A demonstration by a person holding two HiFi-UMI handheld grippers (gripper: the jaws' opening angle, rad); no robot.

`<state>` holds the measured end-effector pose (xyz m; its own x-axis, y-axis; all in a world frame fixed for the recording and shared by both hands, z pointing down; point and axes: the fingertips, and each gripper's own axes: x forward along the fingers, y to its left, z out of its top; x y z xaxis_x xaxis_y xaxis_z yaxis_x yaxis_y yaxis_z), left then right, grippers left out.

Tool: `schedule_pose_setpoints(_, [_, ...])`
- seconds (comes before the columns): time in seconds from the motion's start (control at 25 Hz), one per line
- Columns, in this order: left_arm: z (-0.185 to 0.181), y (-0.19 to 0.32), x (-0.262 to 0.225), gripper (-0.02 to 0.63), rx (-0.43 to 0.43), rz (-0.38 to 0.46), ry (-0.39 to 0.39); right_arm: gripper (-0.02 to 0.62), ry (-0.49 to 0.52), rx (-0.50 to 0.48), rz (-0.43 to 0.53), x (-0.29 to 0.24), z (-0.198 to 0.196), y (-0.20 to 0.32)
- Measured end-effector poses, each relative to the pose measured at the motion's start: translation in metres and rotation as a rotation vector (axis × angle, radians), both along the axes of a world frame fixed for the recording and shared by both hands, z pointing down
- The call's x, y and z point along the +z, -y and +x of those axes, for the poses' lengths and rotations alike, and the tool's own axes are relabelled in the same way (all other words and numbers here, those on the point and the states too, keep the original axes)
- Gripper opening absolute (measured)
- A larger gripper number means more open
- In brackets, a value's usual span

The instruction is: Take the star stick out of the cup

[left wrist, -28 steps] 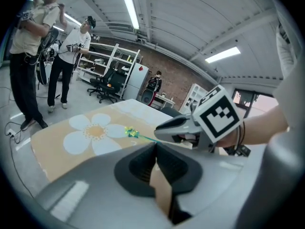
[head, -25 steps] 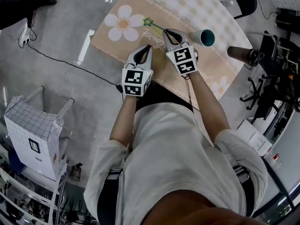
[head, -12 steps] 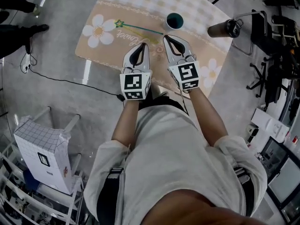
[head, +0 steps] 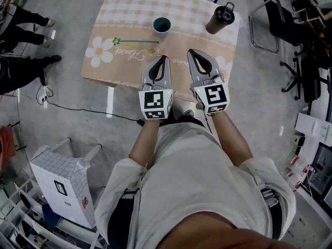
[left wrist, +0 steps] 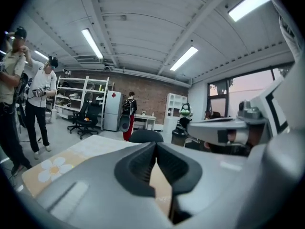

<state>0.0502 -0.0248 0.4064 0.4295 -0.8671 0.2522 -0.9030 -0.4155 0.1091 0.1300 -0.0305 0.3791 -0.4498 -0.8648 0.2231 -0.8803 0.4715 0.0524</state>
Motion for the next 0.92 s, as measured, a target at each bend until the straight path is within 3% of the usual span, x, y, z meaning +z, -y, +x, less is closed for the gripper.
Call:
schedule_pose_setpoints(0.28, [0.056,-0.041,-0.03,0.003,0.07,0.056,0.022,-0.002,0.027,0.04,0.057,-0.028,0.046,-0.046])
schedule_pose_setpoints(0.92, [0.137,-0.102,-0.055,0.003,0.089,0.131,0.031,-0.002,0.021,0.065,0.106,-0.043,0.121,-0.117])
